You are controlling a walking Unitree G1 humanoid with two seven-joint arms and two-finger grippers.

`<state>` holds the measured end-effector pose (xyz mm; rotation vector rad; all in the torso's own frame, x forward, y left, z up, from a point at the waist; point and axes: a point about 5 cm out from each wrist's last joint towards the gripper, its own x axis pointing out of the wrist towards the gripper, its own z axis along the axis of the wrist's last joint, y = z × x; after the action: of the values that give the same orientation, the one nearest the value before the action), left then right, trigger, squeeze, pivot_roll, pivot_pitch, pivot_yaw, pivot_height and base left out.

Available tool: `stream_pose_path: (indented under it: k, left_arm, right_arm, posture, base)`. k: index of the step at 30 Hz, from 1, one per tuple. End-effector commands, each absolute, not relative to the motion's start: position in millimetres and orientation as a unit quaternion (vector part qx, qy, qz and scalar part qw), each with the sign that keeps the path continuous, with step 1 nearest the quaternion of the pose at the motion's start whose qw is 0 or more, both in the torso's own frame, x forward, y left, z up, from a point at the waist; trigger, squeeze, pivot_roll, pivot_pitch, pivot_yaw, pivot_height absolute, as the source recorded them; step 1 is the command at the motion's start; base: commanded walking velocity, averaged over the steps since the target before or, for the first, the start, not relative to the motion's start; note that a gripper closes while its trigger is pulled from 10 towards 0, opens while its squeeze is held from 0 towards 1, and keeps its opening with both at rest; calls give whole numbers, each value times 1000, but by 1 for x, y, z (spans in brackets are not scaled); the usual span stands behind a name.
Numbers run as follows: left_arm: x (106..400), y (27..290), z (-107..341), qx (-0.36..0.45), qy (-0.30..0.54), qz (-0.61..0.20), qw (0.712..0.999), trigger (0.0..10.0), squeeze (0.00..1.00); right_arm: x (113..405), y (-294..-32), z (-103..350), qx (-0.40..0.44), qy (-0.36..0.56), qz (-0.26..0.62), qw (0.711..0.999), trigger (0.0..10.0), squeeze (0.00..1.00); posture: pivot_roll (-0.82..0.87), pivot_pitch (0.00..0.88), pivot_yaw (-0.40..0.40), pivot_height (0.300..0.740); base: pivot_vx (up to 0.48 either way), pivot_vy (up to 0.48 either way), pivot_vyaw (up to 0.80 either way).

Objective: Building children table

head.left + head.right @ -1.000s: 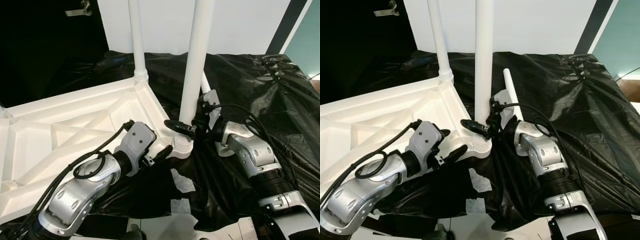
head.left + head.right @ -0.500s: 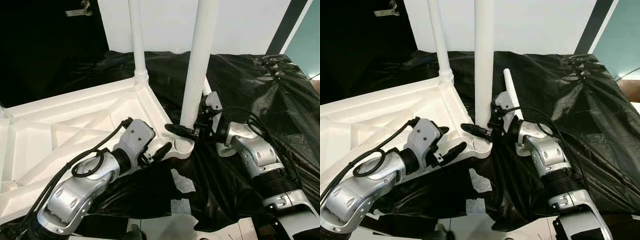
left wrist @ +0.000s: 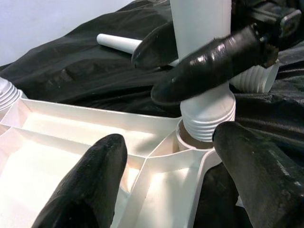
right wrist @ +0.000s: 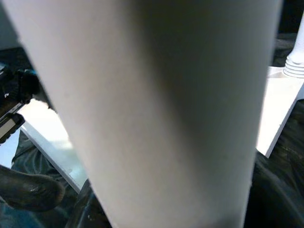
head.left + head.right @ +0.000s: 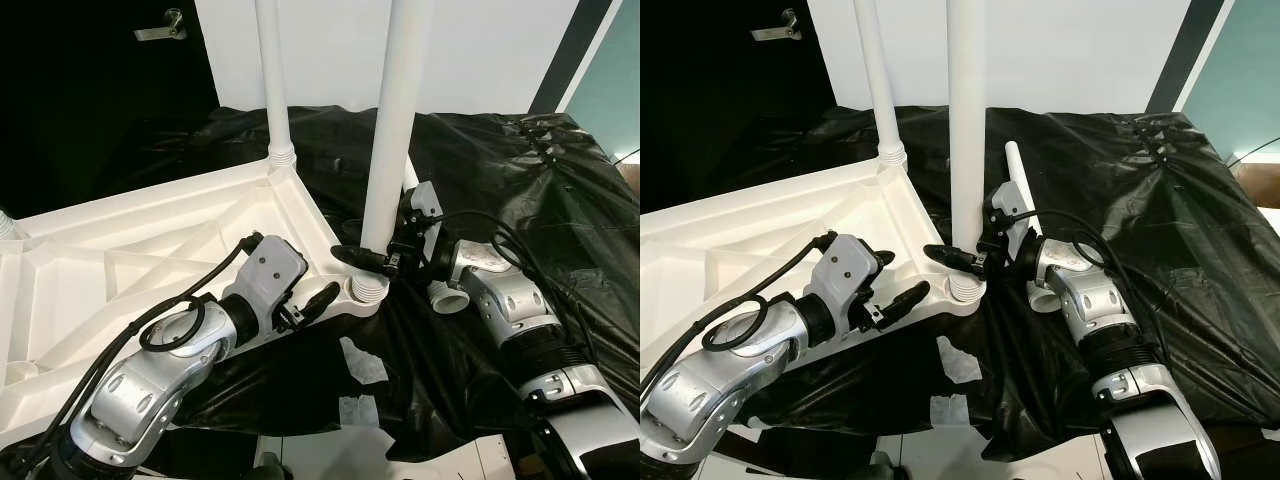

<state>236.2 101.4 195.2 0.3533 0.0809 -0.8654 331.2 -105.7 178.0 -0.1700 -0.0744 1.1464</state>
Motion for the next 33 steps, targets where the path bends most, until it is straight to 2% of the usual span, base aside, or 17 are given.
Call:
stream_pose_path:
  k: [1, 5, 17, 25, 33]
  left_arm:
    - [234, 100, 198, 175, 40, -446, 877, 10000, 0]
    - [235, 100, 198, 175, 41, -446, 877, 10000, 0]
    - [234, 100, 199, 177, 39, -447, 876, 10000, 0]
    - [234, 99, 200, 177, 37, -445, 877, 10000, 0]
    - [234, 100, 201, 176, 36, -443, 878, 10000, 0]
  right_arm:
    - [326, -106, 154, -91, 15, 547, 832, 10000, 0]
    - [319, -98, 150, -118, 11, 572, 811, 10000, 0]
    - [320, -98, 147, -109, 21, 575, 810, 10000, 0]
    - [307, -105, 137, -152, 10, 596, 788, 10000, 0]
    - [302, -110, 127, -154, 8, 593, 790, 10000, 0]
  posture:
    - [129, 67, 19, 740]
    - [131, 63, 19, 740]
    - [129, 56, 21, 740]
    - [131, 59, 16, 740]
    - [133, 69, 18, 740]
  base:
    - [0, 0, 0]
    - [0, 0, 0]
    - [0, 0, 0]
    - [0, 0, 0]
    - [0, 0, 0]
